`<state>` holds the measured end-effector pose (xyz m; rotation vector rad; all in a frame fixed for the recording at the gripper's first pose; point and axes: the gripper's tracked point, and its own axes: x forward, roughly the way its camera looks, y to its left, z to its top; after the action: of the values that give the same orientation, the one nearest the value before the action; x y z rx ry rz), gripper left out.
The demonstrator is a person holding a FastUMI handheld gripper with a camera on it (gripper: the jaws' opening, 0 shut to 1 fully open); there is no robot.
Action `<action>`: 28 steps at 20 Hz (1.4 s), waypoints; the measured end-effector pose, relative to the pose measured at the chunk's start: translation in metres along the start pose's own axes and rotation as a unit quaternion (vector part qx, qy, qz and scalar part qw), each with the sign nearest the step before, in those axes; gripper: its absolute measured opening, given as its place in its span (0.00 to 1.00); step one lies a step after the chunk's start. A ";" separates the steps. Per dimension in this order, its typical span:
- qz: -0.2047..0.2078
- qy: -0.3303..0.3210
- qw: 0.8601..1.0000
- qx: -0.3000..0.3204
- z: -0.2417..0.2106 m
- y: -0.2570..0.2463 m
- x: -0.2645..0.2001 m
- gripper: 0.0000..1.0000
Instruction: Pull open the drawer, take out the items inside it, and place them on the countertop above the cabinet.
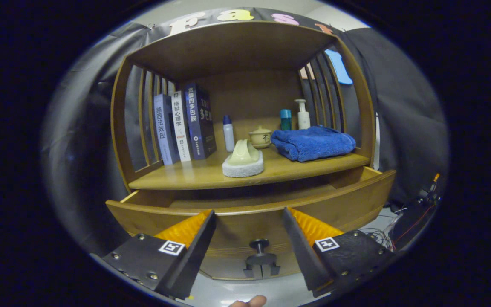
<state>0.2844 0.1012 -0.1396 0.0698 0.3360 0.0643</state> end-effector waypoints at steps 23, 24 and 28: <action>0.002 0.013 1.000 0.000 0.010 -0.005 0.060 0.95; 0.002 0.014 1.000 -0.003 0.010 -0.005 0.059 0.95; 0.055 0.073 0.993 -0.080 -0.010 0.001 0.045 0.96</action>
<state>0.3231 0.1066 -0.1639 -0.0761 0.4725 0.2053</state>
